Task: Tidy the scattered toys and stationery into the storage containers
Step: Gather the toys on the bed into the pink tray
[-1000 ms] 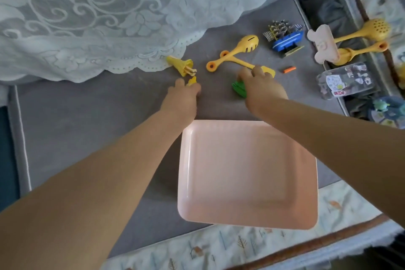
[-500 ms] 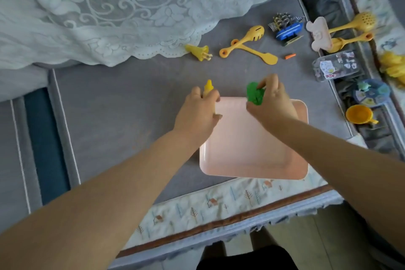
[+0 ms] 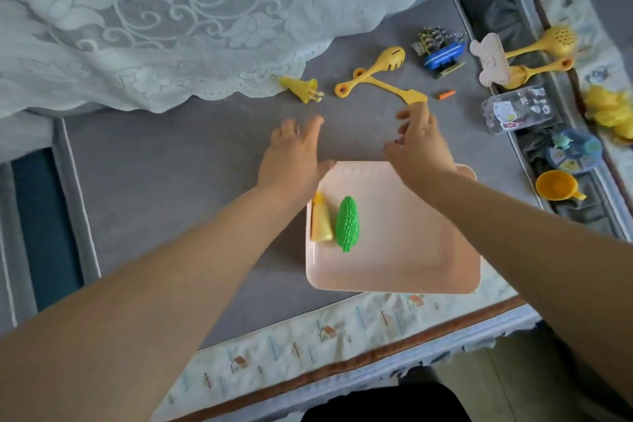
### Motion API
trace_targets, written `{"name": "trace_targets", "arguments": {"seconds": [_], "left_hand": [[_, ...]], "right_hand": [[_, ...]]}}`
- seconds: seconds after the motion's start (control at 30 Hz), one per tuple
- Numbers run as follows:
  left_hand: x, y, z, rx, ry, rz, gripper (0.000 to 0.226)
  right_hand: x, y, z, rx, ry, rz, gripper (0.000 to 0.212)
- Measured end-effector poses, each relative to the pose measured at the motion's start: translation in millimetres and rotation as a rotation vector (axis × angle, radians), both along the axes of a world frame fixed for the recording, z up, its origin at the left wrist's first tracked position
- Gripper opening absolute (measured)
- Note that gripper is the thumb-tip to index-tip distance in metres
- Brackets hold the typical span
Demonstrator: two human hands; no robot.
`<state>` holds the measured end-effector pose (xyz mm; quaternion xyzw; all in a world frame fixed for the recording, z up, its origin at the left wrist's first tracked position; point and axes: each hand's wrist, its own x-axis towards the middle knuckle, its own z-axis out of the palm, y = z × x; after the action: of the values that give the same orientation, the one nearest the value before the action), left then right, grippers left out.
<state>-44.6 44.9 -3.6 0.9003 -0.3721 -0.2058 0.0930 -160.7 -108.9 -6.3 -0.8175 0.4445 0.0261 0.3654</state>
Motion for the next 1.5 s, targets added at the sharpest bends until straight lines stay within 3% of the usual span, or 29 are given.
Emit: {"name": "trace_targets", "arguments": {"seconds": [0.3,0.4,0.5,0.6,0.7,0.83,1.03,1.17,1.27,1.43,1.5], "left_hand": [[63,-66,-55,0.085,-0.077,0.049,0.072],[78,-81,-65,0.137,-0.076,0.064,0.065],[78,-87,-69,0.200,-0.088,0.050,0.043],[63,-86,-67,0.219,-0.065,0.033,0.035],[46,-76,-59,0.183,0.004,0.058,0.037],[31,-57,-41,0.063,0.006,0.126,0.028],[-7,-34,-9,-0.074,-0.047,-0.003,0.021],[-51,-10,6,-0.035,-0.032,-0.074,0.023],[-80,6,8,0.054,-0.025,-0.140,0.026],[-95,27,-2,0.258,0.023,-0.249,0.043],[-90,26,-1,0.217,0.034,-0.238,0.040]], "right_hand": [[55,-82,-50,-0.105,0.245,0.280,0.064],[61,-88,-67,-0.158,0.246,0.319,0.060],[60,-87,-76,-0.211,0.320,0.283,0.044],[54,-84,-77,-0.170,0.405,0.321,0.035],[48,-82,-68,-0.178,0.522,0.476,0.033],[41,-76,-48,-0.360,0.609,0.591,0.032],[23,-57,-7,-0.317,0.582,0.445,0.031],[-10,-27,13,-0.203,0.475,0.301,0.024],[-41,-1,11,-0.220,0.475,0.317,0.022],[-71,24,6,0.137,0.511,0.227,0.041],[-70,21,8,0.103,0.489,0.206,0.049]]}}
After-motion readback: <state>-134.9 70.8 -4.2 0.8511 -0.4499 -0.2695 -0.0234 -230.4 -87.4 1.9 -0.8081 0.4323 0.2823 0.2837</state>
